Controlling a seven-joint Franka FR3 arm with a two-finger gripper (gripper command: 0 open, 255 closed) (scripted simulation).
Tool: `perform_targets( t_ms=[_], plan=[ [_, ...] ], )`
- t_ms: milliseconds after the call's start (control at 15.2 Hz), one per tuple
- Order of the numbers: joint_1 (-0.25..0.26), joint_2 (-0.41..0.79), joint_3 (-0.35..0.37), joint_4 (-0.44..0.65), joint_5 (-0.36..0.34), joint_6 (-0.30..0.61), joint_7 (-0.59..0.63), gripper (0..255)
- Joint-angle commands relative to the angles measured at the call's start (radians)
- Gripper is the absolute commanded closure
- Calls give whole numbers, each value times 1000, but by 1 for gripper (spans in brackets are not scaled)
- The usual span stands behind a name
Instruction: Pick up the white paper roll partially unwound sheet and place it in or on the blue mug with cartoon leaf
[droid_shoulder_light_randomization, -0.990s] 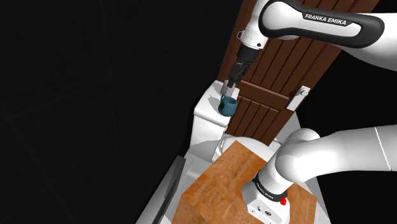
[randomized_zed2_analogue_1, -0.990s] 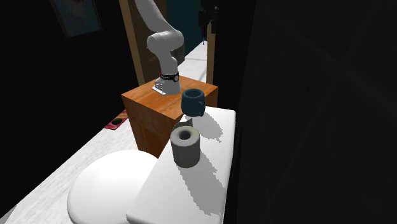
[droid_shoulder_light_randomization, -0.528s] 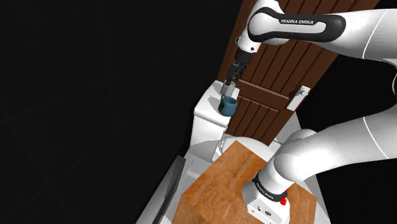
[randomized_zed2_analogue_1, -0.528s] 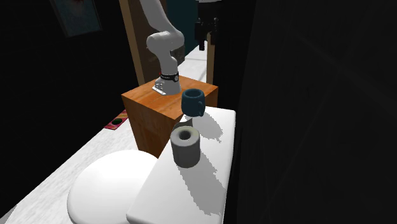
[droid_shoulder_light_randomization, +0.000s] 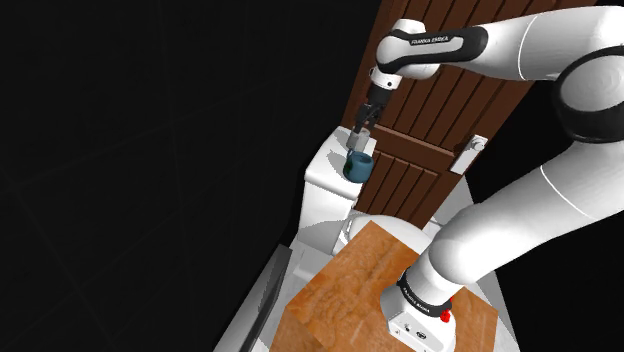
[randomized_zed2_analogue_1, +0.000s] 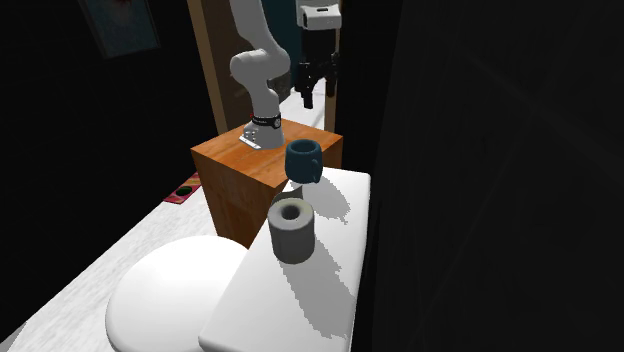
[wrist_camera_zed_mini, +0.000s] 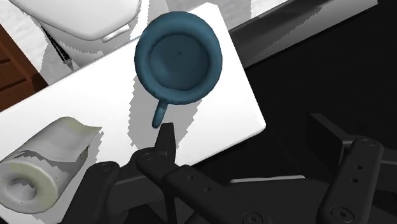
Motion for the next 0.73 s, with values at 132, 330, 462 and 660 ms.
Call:
perform_targets(
  t_ms=[132,330,462,660],
  plan=[
    [-17,126,-51,80,34,40,-54,0],
    [-36,231,-86,154,76,62,-103,0],
    [-53,304,-105,209,108,72,-136,0],
    [-86,415,-127,300,163,77,-185,0]
  ],
)
